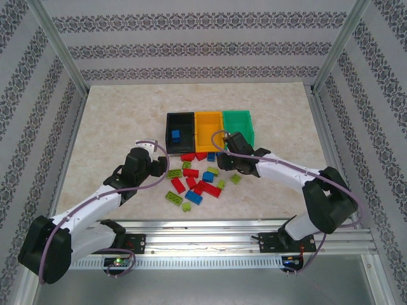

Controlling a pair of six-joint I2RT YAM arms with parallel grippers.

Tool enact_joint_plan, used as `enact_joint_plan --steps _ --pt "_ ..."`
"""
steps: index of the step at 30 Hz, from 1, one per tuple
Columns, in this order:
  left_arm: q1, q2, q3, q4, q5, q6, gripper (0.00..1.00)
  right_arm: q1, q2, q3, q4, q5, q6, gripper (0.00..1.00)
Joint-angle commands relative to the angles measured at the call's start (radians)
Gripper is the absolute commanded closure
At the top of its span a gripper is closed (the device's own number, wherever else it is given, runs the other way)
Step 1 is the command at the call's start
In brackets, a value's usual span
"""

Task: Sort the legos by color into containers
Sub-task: Pick up the lego from the center of the table, then place the lego in the container, then pick up the lego from the bottom-center of the table.

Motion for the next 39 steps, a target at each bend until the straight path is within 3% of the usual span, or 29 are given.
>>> enact_joint_plan --steps 1,9,11,13,16,21,30,39 --pt "-0.006 0.023 0.002 0.014 -0.026 -0.011 0.33 0.033 -0.001 0.114 -0.028 -0.006 -0.004 0.67" --pt "0.019 0.062 0.006 0.010 -0.041 -0.037 0.33 0.082 0.287 0.519 -0.049 -0.074 -0.017 0.63" --pt "0.028 0.066 0.005 0.010 -0.036 -0.043 0.33 0.079 0.365 0.616 -0.064 -0.089 -0.016 0.59" --pt "0.034 0.062 0.004 0.010 -0.031 -0.043 0.33 0.077 0.438 0.712 -0.096 -0.100 -0.023 0.48" --pt "0.039 0.057 0.001 0.008 -0.029 -0.044 0.33 0.077 0.472 0.759 -0.127 -0.104 -0.026 0.39" --pt "0.043 0.053 0.000 0.009 -0.021 -0.046 0.33 0.077 0.390 0.642 -0.099 -0.102 -0.019 0.34" --pt "0.045 0.069 0.005 0.011 -0.002 -0.049 0.33 0.077 0.179 0.356 -0.103 -0.052 -0.020 0.35" --pt "0.045 0.102 0.010 0.025 0.021 -0.056 0.32 0.016 -0.086 0.009 -0.227 0.004 0.008 0.35"
